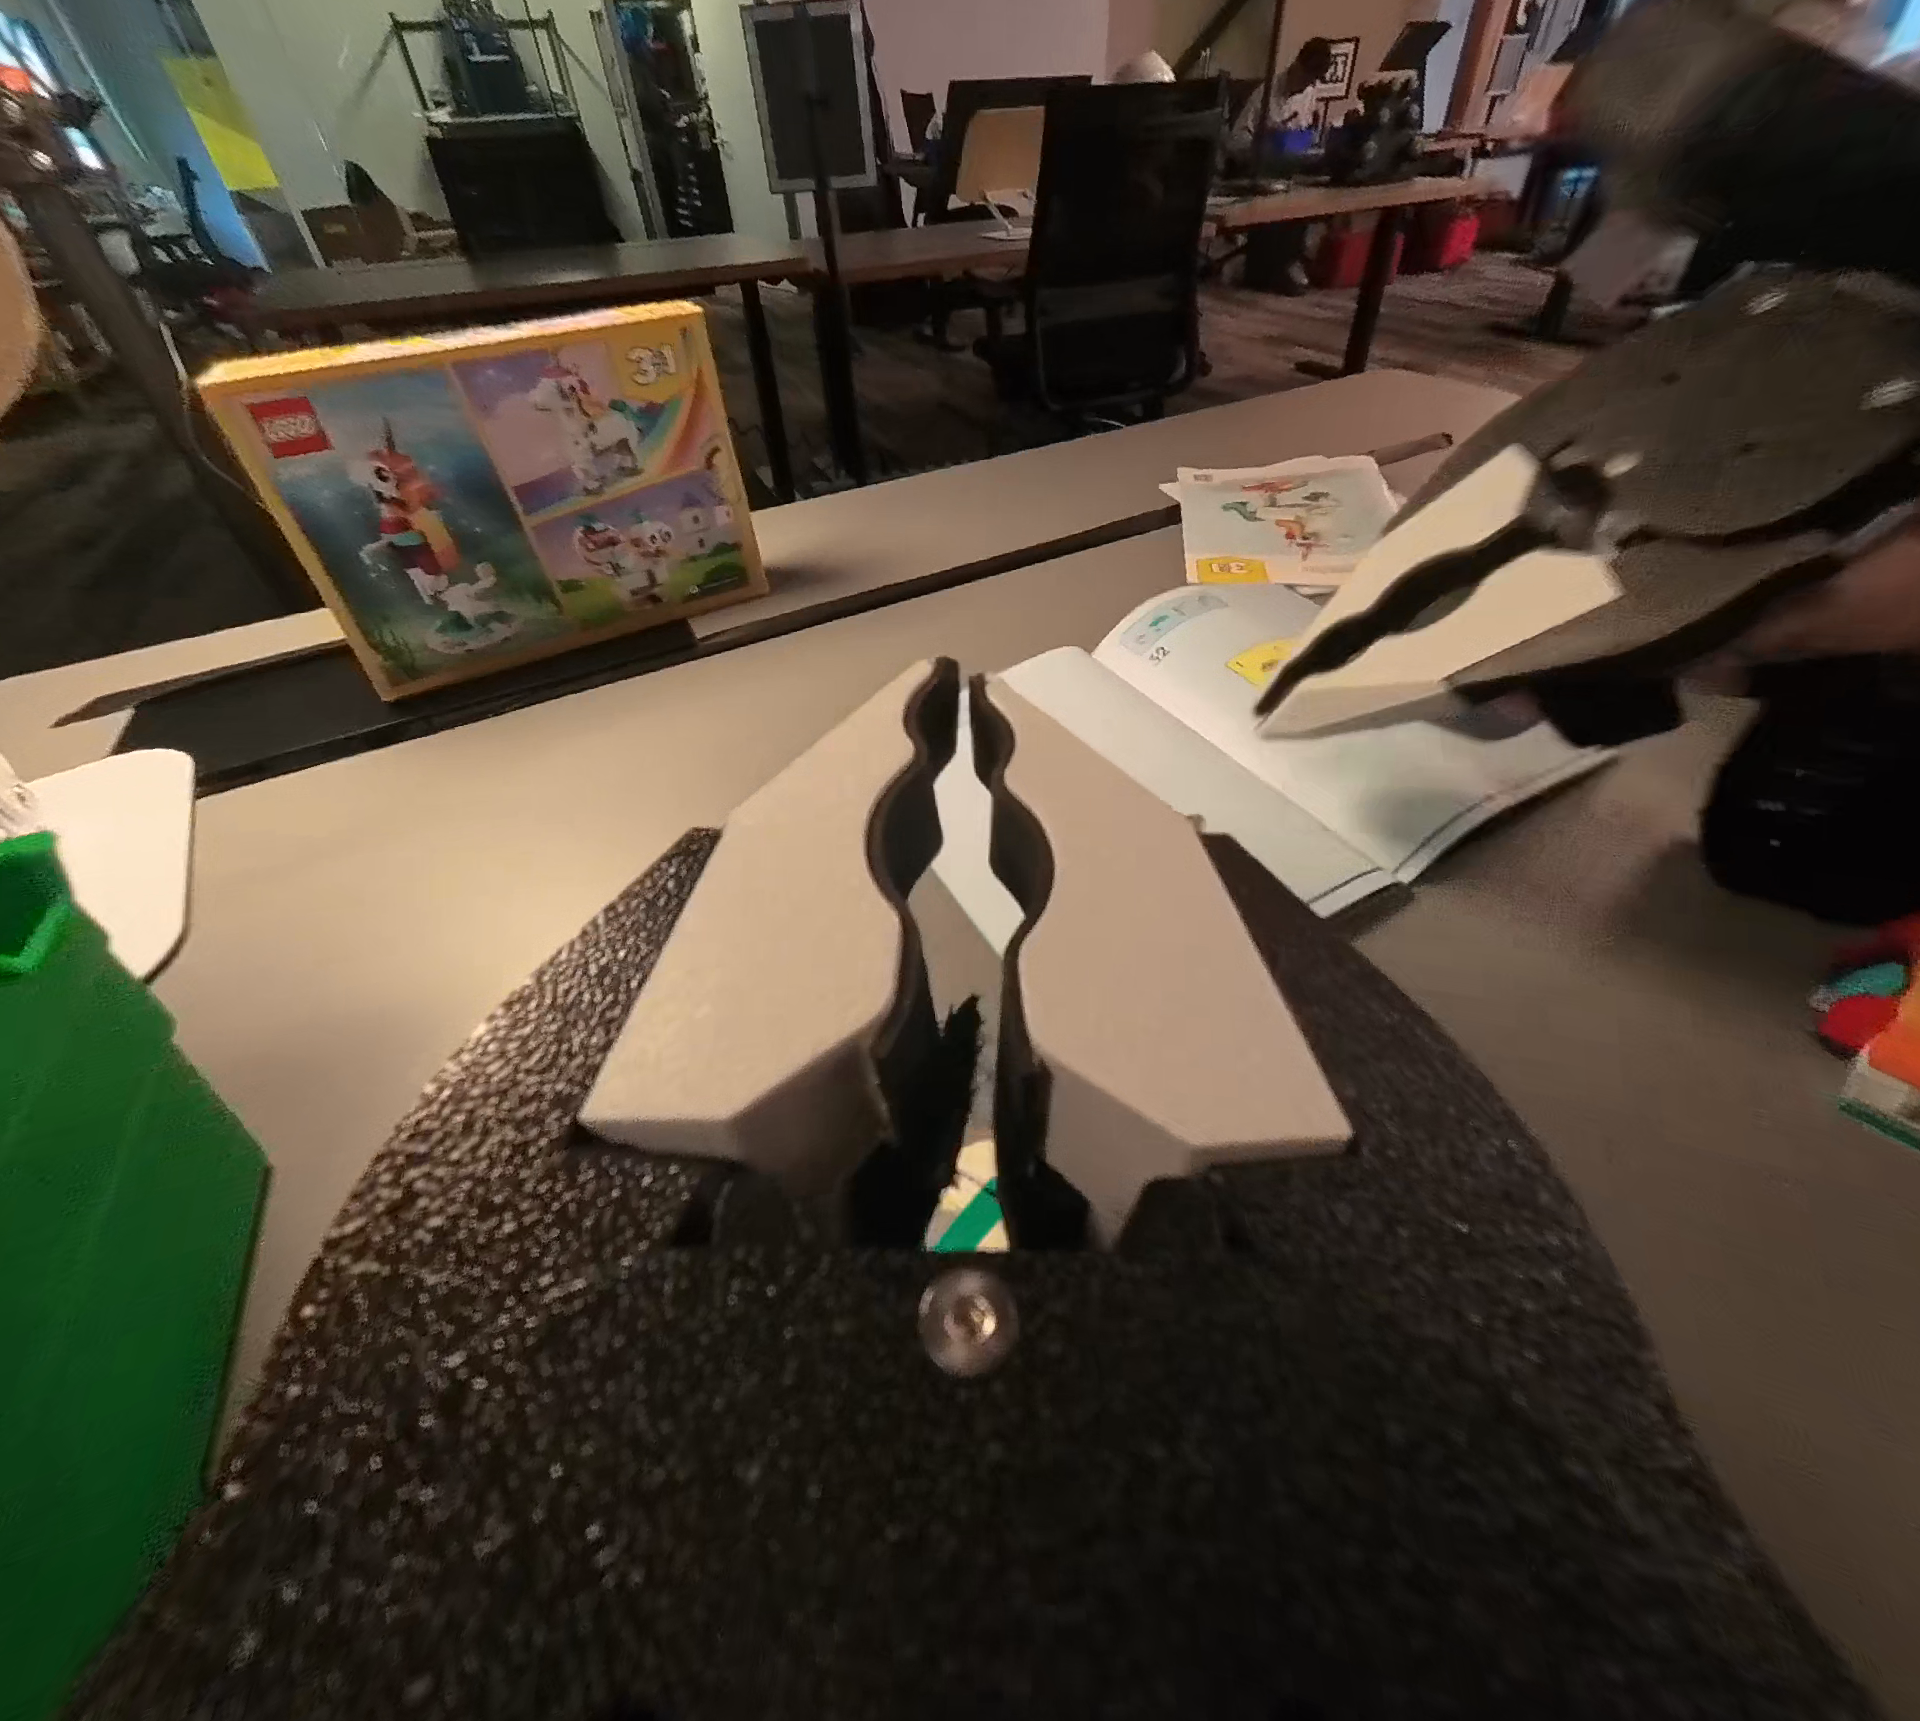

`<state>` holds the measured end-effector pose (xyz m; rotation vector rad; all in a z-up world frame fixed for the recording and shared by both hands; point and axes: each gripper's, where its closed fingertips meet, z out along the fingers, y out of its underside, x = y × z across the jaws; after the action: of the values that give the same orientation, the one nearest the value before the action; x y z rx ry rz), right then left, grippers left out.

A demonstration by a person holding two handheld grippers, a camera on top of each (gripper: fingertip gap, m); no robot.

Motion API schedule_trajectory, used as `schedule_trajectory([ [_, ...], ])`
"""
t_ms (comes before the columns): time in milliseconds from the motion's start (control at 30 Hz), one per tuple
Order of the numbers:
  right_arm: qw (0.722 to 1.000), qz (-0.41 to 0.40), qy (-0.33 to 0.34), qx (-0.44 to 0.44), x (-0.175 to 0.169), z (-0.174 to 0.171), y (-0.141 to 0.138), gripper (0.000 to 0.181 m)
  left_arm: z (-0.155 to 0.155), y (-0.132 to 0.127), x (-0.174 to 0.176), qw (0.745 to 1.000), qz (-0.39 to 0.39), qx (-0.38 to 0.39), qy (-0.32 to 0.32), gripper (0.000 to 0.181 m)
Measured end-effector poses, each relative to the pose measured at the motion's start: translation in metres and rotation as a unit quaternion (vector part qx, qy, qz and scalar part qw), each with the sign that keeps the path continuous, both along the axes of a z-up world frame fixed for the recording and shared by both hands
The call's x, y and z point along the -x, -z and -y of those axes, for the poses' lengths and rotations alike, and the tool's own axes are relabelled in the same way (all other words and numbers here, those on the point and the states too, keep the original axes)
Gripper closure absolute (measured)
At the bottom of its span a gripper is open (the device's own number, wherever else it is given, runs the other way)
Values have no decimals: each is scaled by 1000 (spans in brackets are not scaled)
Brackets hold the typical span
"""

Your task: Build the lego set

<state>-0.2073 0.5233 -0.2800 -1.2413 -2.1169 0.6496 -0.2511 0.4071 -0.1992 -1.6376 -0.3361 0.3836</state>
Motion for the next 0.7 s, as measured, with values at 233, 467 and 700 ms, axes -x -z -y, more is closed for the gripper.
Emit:
schedule_trajectory([
  [233, 972, -208, 105, 24, -46, 0, -79, 158, 1, -15, -8, 998, -19, -51, -10, 181],
  [467, 936, -334, 107, -29, -104, 17, -90, 123, 6, -32, -13, 992, -65, -101, -36, 170],
  [700, 940, -336, 56, -8, -139, 31, -74, 117, 6, -43, -22, 986, -48, -160, -23, 124],
])
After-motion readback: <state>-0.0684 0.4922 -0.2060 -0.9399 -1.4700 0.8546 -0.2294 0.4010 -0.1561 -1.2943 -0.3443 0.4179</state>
